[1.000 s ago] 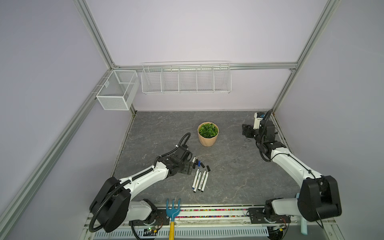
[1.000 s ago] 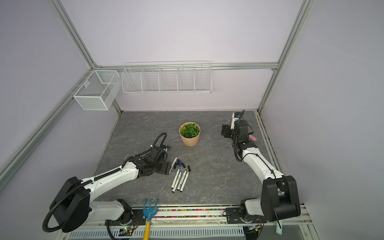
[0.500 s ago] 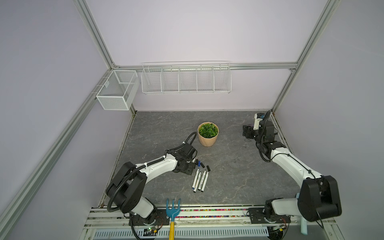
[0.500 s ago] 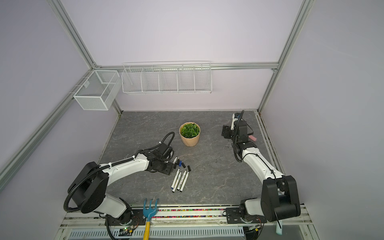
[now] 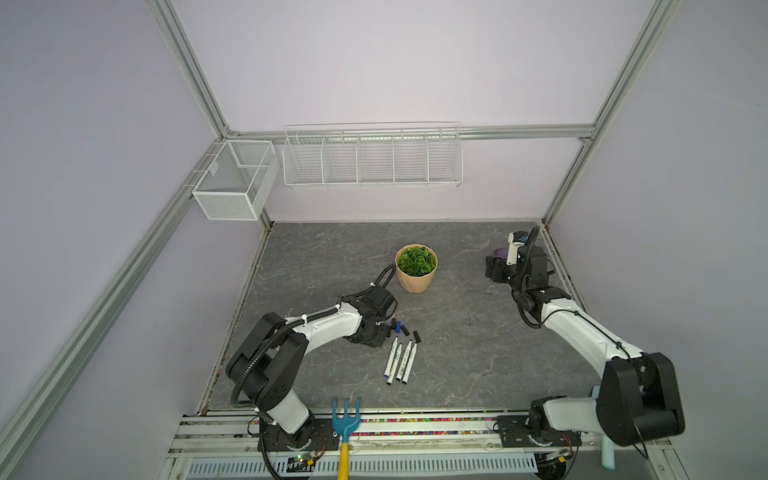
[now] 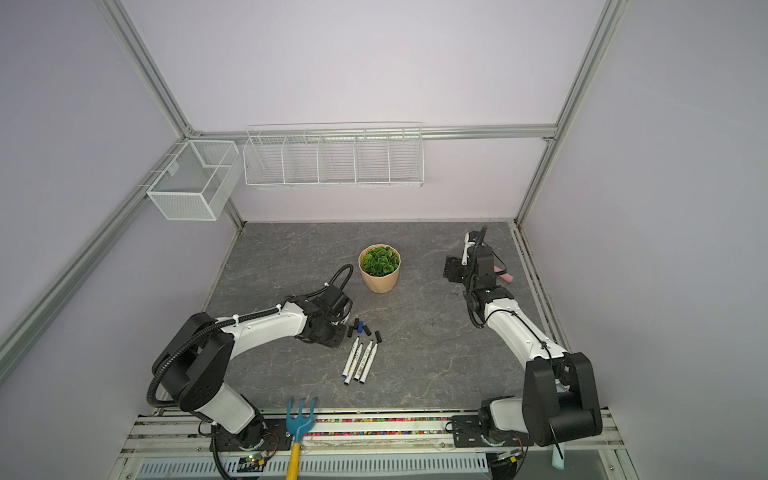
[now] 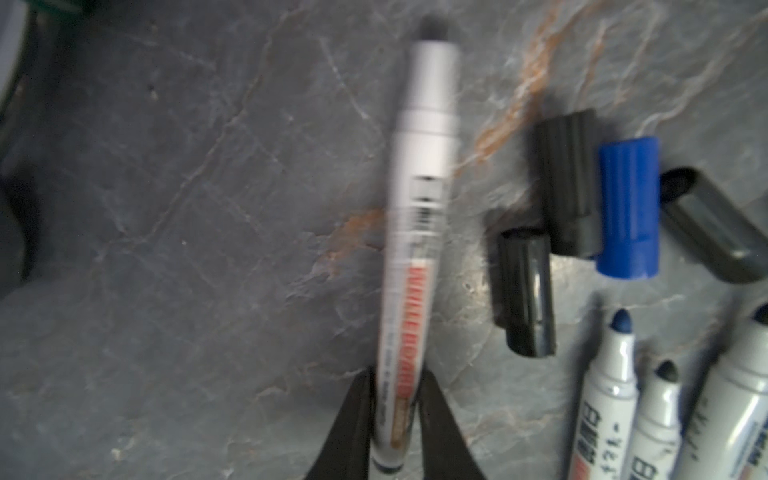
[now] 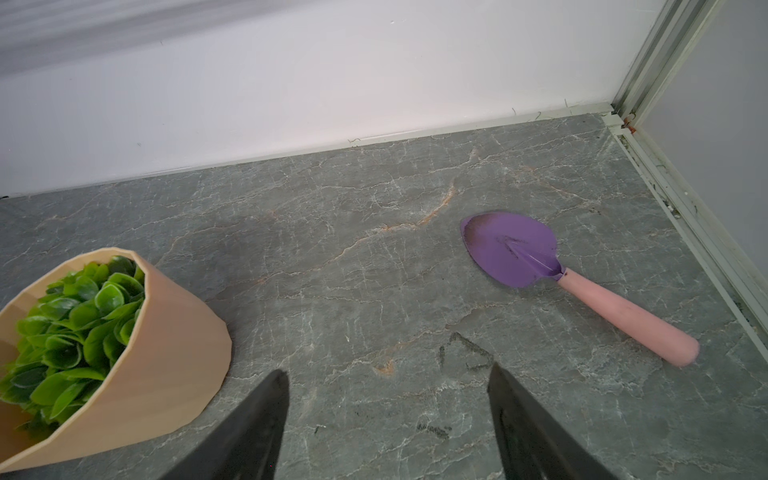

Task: Insert the pens into the pen caps
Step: 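Reach the left gripper down to a white marker while the right arm rises, then grasp the white marker with the left gripper and lift it upright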

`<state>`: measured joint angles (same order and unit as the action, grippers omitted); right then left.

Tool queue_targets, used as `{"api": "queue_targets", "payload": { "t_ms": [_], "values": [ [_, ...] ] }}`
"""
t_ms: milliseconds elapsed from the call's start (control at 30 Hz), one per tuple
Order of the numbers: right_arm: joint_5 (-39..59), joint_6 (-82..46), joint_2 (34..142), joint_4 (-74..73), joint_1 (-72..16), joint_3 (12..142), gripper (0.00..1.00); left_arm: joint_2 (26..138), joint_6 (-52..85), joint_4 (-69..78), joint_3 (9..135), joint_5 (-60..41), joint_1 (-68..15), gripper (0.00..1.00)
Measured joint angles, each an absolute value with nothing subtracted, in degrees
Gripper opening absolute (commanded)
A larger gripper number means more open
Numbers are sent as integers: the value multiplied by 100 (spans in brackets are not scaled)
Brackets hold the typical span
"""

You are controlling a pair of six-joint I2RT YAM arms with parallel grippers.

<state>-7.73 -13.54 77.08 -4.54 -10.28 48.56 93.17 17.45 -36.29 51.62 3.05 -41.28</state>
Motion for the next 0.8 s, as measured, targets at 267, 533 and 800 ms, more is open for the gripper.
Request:
{"api": "queue_targets", "payload": {
  "t_ms": [267, 533, 800],
  "values": [
    [-591, -1441, 7540, -443, -1055, 4810, 78, 9089, 1708, -3625, 5164, 252, -4132, 0],
    [513, -1457, 7424, -309, -2038, 4958, 78, 7358, 1507, -2552, 4967, -80, -4132, 0],
    [2043, -1457, 8171, -333, -3236, 6073, 75, 6490, 1232, -934, 4222, -419, -4132, 0]
  ]
}}
